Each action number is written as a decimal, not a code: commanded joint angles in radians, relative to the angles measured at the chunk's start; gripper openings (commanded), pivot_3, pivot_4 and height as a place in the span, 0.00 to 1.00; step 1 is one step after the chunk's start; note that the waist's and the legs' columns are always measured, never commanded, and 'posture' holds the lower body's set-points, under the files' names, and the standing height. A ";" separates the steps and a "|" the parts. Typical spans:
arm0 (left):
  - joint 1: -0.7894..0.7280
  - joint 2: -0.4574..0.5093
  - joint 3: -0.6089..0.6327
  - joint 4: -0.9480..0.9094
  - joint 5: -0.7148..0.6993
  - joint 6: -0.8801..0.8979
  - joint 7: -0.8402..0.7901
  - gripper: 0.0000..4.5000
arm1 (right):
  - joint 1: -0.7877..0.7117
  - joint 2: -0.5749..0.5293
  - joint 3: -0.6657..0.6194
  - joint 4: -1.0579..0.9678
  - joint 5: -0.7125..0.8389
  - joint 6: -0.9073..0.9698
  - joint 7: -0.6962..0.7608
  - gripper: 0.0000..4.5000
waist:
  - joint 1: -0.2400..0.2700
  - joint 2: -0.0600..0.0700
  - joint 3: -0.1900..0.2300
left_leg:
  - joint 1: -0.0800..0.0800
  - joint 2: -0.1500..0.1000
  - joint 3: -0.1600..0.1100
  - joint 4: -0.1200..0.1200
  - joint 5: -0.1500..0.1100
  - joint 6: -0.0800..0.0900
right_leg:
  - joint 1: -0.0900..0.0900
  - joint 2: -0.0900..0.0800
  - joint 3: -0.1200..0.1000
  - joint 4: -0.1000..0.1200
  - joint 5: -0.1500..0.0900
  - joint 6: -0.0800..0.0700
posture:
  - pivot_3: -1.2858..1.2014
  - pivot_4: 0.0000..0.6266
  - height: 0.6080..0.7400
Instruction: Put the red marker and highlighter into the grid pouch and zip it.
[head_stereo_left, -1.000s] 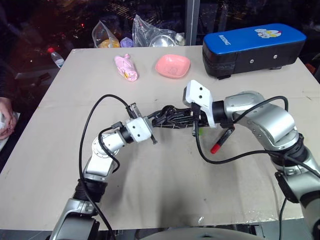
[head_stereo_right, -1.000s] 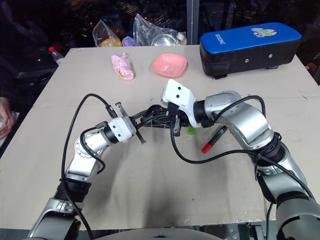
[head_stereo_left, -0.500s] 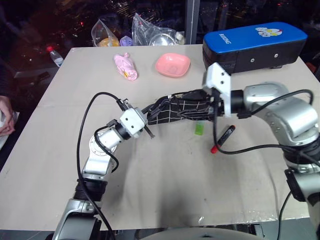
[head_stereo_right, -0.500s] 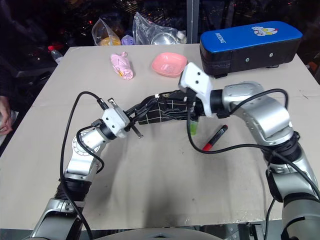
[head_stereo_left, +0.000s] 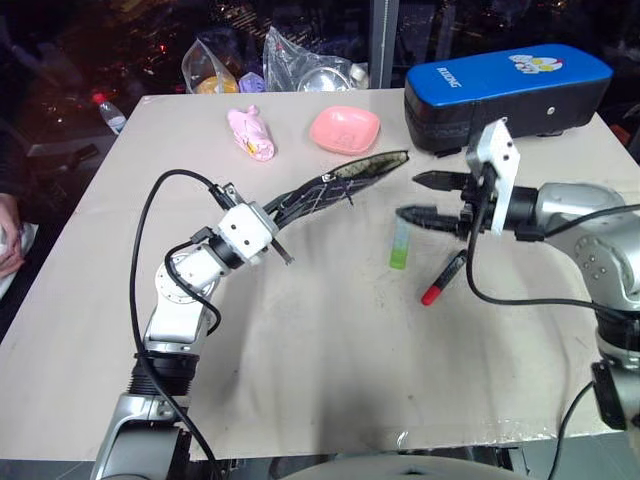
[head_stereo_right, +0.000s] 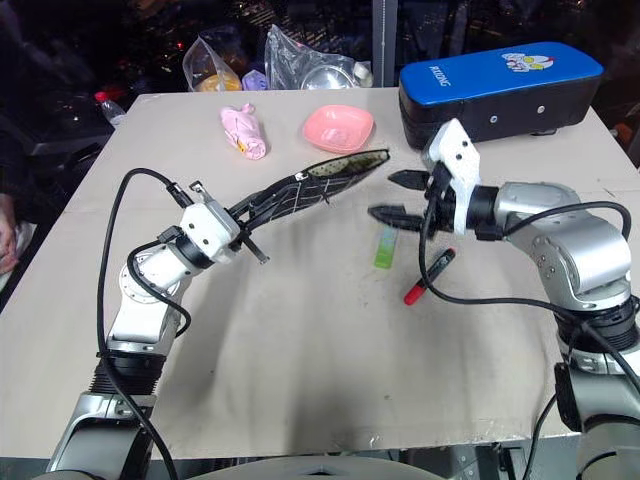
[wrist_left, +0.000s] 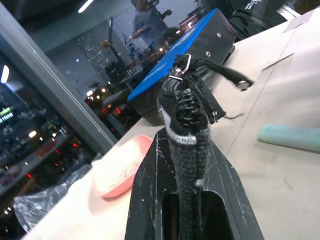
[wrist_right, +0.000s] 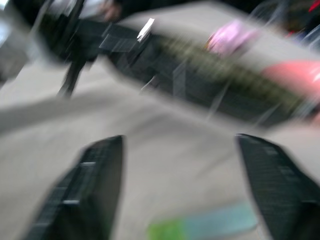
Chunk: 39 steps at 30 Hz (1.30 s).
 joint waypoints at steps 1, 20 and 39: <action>-0.007 0.009 -0.009 -0.020 0.018 -0.049 -0.004 0.00 | -0.047 0.062 -0.009 0.034 -0.012 0.013 -0.089 0.30 | 0.001 0.000 0.000 | 0.000 0.000 0.000 0.000 0.000 0.000 | 0.000 0.000 0.000 0.000 0.000 0.000 | 0.52 0.24 0.96; -0.011 0.008 -0.071 -0.031 0.021 -0.081 -0.037 0.00 | -0.145 0.060 0.394 0.258 -0.434 -0.416 -0.007 0.02 | -0.004 0.000 0.000 | -0.001 0.000 0.001 0.001 0.000 0.000 | -0.001 0.001 0.000 0.000 0.001 0.001 | 0.52 0.24 0.96; -0.002 0.007 -0.053 -0.004 0.036 -0.072 -0.017 0.00 | -0.152 0.090 0.372 0.439 -0.646 -0.871 0.042 0.97 | -0.002 0.000 0.000 | -0.001 0.000 0.001 0.003 0.000 -0.001 | 0.000 0.003 0.001 0.001 0.002 0.001 | 0.52 0.24 0.96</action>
